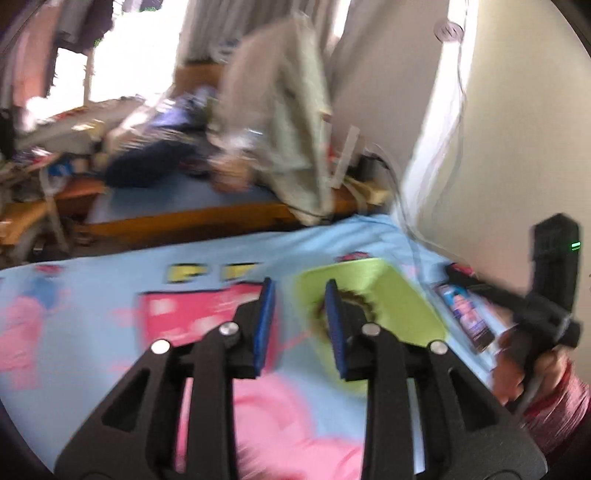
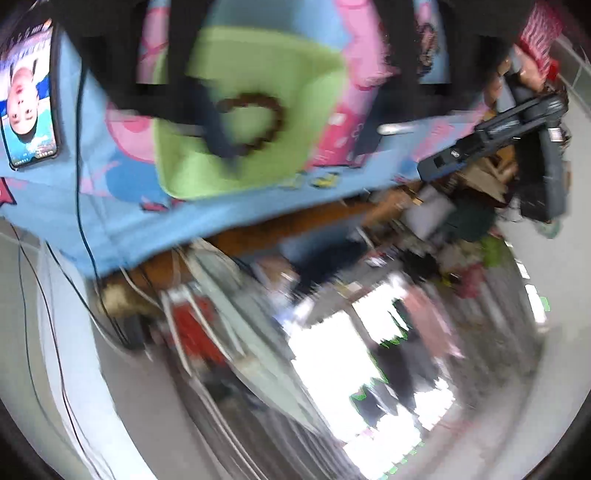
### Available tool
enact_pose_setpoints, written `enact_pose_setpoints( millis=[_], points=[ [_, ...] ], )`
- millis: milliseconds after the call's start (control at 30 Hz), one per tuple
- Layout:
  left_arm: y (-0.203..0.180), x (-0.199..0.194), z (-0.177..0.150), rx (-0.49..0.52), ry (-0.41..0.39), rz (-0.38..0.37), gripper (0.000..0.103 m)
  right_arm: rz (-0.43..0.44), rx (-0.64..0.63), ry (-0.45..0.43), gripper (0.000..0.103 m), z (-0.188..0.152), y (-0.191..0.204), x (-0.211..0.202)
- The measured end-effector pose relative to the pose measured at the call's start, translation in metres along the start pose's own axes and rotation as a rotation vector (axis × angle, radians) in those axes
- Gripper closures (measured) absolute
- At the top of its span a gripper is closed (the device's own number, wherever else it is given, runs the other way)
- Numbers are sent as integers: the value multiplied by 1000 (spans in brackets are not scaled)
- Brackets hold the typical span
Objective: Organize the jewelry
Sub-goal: 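Carry the bracelet over the green basket and release it, then grasp the purple bead necklace with the left gripper and lift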
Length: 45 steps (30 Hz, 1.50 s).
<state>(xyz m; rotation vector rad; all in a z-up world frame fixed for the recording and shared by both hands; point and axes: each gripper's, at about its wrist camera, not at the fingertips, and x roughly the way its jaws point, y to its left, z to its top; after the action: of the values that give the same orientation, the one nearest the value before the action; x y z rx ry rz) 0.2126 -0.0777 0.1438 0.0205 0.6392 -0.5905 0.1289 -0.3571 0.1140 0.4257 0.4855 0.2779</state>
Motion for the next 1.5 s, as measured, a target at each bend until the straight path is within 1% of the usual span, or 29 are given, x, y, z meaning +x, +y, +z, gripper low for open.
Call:
enact_pose_setpoints(
  millis=[33,67,100,133,167,200,267,333,400,467,500,567,600,667,700,733,800,867,900,933,967,1067,1233,1300,1333,1400,1433,1467,1500],
  points=[
    [10,-13,-7,-4,-2,24,77,30,-7,-18,32,0,8,-4],
    [25,-28,-19,-20,0,47,77,74,-37,-5,32,-6,19,-7],
    [35,-37,-29,-35,6,57,77,97,-77,38,36,-13,31,-3],
    [47,-47,-44,-58,20,71,77,105,-99,60,44,-17,38,3],
    [56,-53,-57,-77,36,79,77,110,-135,103,66,-29,50,11],
    [65,-57,-75,-103,59,81,77,115,-153,144,82,-36,58,20],
    [72,-60,-103,-142,90,59,77,143,-175,261,96,-54,74,50],
    [73,-58,-128,-164,127,18,77,152,-181,343,97,-72,86,72],
    [66,-54,-145,-157,153,-13,77,160,-203,432,97,-92,101,97],
    [64,-50,-163,-137,174,6,83,159,-250,484,97,-108,122,112],
    [67,-48,-170,-139,190,23,92,159,-261,500,97,-112,129,116],
    [74,-44,-178,-163,217,63,96,152,-244,536,97,-117,132,130],
    [81,-44,-181,-181,227,87,101,148,-217,554,97,-118,128,137],
    [98,-52,-183,-239,215,103,102,175,-150,601,97,-120,124,148],
    [101,-56,-183,-249,202,115,102,180,-133,611,103,-121,121,152],
    [102,-64,-180,-251,170,142,102,192,-122,620,103,-121,119,156],
    [99,-75,-178,-237,131,131,102,207,-89,606,103,-113,117,152],
    [91,-84,-173,-211,105,103,99,219,-83,560,103,-103,119,143],
    [88,-85,-171,-200,101,98,84,220,-86,538,103,-99,122,135],
    [80,-86,-168,-182,95,95,66,225,-83,523,103,-95,123,130],
    [72,-86,-166,-158,82,88,61,235,-78,506,103,-90,124,121],
    [47,-77,-162,-83,72,65,60,252,-81,455,103,-80,128,94],
    [-1,-54,-151,13,84,-25,59,274,-93,364,103,-59,129,39],
    [-21,-45,-144,68,72,-44,51,276,-94,342,103,-54,129,23],
    [-32,-39,-139,100,63,-46,50,278,-98,329,103,-52,129,14],
    [-48,-27,-132,137,66,-62,50,281,-112,300,103,-48,128,-4],
    [-58,-18,-128,152,79,-99,57,278,-117,284,103,-46,127,-12],
    [-64,-13,-126,160,89,-130,68,267,-123,252,103,-41,124,-26],
    [-68,-10,-124,166,103,-162,98,256,-123,229,103,-38,120,-36]
  ],
)
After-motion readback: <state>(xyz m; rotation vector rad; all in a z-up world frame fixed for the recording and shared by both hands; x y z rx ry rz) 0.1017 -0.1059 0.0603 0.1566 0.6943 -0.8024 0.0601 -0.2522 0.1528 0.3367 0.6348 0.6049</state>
